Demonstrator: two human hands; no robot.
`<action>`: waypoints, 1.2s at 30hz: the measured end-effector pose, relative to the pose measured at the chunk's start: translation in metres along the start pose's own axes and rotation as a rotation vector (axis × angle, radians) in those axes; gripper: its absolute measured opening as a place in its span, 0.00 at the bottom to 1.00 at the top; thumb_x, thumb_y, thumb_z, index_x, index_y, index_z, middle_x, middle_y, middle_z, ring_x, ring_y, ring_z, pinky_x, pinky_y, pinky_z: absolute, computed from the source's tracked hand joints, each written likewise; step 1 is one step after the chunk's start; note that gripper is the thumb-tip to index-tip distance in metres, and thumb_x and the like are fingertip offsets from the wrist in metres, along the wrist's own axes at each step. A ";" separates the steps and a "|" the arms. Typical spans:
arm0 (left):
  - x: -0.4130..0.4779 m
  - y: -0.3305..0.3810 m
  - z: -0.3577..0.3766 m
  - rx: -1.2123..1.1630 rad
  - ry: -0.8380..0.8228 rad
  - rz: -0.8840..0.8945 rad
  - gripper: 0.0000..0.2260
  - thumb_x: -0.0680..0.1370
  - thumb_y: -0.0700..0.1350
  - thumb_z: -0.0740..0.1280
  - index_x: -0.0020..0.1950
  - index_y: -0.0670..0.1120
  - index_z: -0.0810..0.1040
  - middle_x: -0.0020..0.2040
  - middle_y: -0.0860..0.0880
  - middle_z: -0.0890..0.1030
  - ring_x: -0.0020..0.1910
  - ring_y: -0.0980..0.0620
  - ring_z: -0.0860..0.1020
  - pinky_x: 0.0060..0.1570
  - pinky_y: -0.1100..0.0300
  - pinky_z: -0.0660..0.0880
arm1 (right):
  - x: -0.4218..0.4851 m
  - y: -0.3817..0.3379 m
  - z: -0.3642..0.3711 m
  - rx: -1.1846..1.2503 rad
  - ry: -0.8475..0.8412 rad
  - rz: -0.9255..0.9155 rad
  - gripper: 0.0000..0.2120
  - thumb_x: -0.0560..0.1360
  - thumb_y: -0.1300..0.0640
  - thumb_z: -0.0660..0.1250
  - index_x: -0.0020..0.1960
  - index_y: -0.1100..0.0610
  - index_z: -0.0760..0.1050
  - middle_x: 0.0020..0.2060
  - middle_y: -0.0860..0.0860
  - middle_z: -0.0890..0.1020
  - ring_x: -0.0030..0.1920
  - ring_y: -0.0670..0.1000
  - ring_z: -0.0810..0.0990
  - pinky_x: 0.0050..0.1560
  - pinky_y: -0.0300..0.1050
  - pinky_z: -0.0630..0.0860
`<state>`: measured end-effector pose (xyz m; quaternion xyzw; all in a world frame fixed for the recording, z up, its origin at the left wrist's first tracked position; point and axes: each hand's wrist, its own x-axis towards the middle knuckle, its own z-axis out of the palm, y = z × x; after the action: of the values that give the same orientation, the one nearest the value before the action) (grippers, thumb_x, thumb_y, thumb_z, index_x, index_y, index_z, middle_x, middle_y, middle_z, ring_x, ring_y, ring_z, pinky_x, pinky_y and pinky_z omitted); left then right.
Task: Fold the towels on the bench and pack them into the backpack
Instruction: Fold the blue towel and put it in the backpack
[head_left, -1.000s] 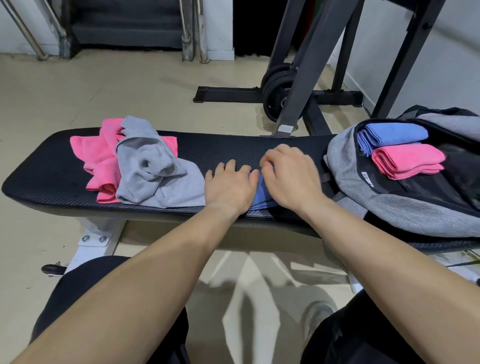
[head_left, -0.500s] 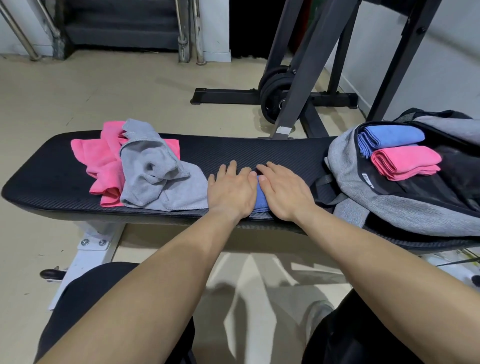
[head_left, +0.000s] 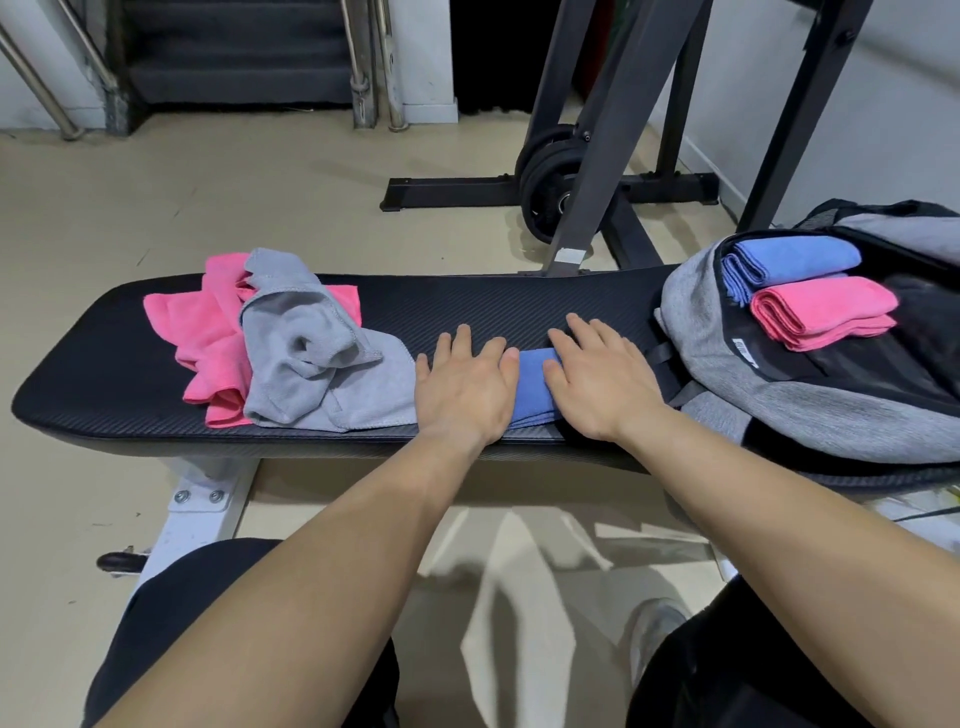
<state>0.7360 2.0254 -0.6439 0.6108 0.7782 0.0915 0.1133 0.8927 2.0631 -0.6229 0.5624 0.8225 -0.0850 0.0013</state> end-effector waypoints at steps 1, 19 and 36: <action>0.000 0.000 0.000 0.005 0.000 0.002 0.23 0.84 0.58 0.42 0.76 0.58 0.63 0.81 0.47 0.54 0.80 0.44 0.51 0.77 0.43 0.49 | 0.004 -0.007 -0.002 -0.010 0.054 -0.037 0.26 0.83 0.48 0.49 0.80 0.52 0.57 0.81 0.52 0.54 0.80 0.55 0.50 0.78 0.56 0.51; 0.002 0.005 0.005 0.133 0.010 -0.048 0.23 0.84 0.56 0.42 0.80 0.56 0.55 0.82 0.46 0.52 0.80 0.42 0.50 0.76 0.39 0.48 | 0.024 -0.016 0.022 0.037 0.011 -0.024 0.26 0.84 0.43 0.40 0.81 0.45 0.52 0.81 0.51 0.51 0.81 0.55 0.48 0.79 0.60 0.48; 0.003 0.013 -0.026 0.149 -0.180 -0.034 0.24 0.84 0.55 0.42 0.80 0.55 0.55 0.82 0.46 0.48 0.80 0.44 0.42 0.77 0.40 0.40 | 0.010 0.014 0.012 0.242 -0.041 -0.186 0.25 0.86 0.47 0.44 0.81 0.50 0.54 0.81 0.50 0.54 0.81 0.51 0.50 0.79 0.51 0.46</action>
<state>0.7403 2.0309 -0.6158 0.6101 0.7798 -0.0237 0.1384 0.9011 2.0751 -0.6380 0.4781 0.8546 -0.1947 -0.0574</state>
